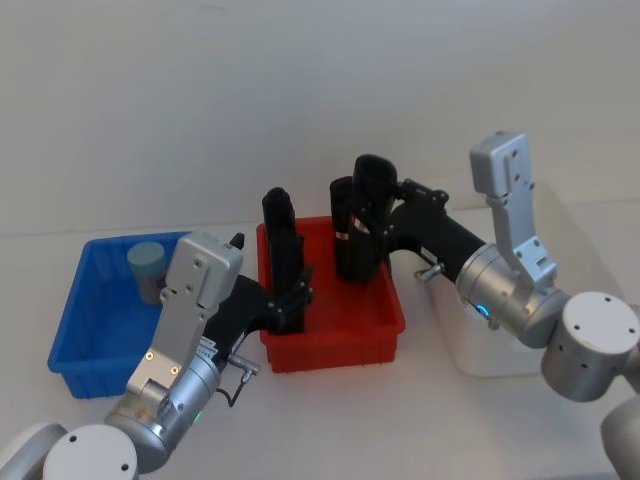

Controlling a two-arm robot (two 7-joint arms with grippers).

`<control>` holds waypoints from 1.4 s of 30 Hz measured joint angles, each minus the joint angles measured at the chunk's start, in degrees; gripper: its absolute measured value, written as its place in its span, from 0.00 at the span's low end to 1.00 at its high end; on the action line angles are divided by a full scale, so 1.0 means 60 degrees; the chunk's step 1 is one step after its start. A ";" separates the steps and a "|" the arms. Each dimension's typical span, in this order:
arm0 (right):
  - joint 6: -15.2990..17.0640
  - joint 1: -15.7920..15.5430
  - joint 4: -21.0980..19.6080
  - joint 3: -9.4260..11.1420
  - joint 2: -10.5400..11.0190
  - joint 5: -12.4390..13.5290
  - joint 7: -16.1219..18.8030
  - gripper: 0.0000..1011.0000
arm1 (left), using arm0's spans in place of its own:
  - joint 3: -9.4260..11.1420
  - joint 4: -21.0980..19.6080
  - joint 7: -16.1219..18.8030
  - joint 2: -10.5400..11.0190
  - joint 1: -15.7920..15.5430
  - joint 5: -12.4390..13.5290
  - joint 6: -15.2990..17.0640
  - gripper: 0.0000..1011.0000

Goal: Pick the cotton swabs from the blue box and place them into the white box.

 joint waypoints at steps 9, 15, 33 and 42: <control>0.0450 -0.0605 -0.1441 0.0183 0.0361 0.0033 -0.0918 0.35 | 0.0000 0.0000 0.0001 0.0000 0.0000 0.0000 0.0000 0.99; 0.0851 -0.0964 -0.2190 0.0358 0.0642 0.0052 -0.1553 0.35 | 0.0000 0.0000 0.0001 0.0000 0.0000 0.0000 0.0000 0.99; 0.2223 -0.2027 -0.3623 0.0838 0.1443 0.0380 -0.2618 0.35 | 0.0000 -0.0001 0.0001 0.0000 0.0000 0.0000 0.0000 0.99; 0.2515 -0.2346 -0.3852 0.0924 0.1648 0.0425 -0.2657 0.36 | 0.0000 0.0000 0.0001 0.0000 0.0000 0.0000 0.0000 0.99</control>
